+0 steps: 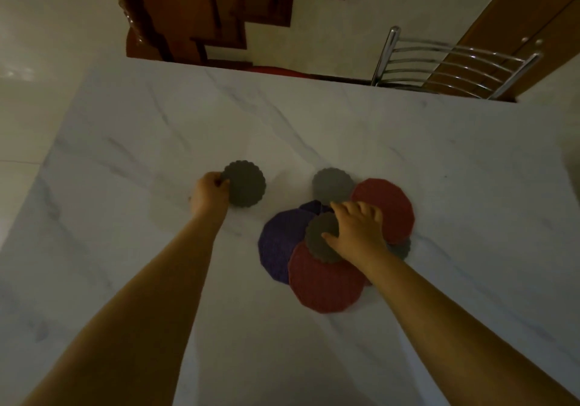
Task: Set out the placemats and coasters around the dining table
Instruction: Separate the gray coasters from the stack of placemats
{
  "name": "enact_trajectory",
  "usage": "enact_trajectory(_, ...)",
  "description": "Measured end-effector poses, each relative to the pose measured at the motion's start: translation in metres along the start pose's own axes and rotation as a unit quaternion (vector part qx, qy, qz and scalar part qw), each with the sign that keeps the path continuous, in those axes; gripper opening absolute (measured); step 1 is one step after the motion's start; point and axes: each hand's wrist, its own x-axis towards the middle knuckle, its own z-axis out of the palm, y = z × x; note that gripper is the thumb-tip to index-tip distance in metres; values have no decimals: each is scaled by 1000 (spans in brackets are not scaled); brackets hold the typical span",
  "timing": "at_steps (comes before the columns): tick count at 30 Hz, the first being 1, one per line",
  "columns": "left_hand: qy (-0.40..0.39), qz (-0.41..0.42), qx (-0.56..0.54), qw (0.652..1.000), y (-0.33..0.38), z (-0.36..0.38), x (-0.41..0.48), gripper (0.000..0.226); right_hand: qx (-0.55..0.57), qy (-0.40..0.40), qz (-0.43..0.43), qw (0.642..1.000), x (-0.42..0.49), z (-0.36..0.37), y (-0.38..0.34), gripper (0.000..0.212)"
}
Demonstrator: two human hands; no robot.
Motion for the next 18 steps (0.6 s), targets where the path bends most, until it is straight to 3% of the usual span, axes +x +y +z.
enact_trajectory(4,32,-18,146,989,-12,-2,7,32,0,24,-15,1000,0,1,1,53)
enact_trajectory(8,44,7,154,987,-23,-7,-2,39,34,49,-18,998,-2,-6,-3,34)
enact_trajectory(10,43,25,147,988,-25,-9,-12,43,123,63,-25,990,-1,-12,-4,22)
enact_trajectory(13,40,78,140,986,-27,-13,-36,50,318,54,-10,946,8,-27,-12,19)
enact_trajectory(18,37,78,106,991,-42,-12,-80,49,458,66,52,885,69,-51,-41,23)
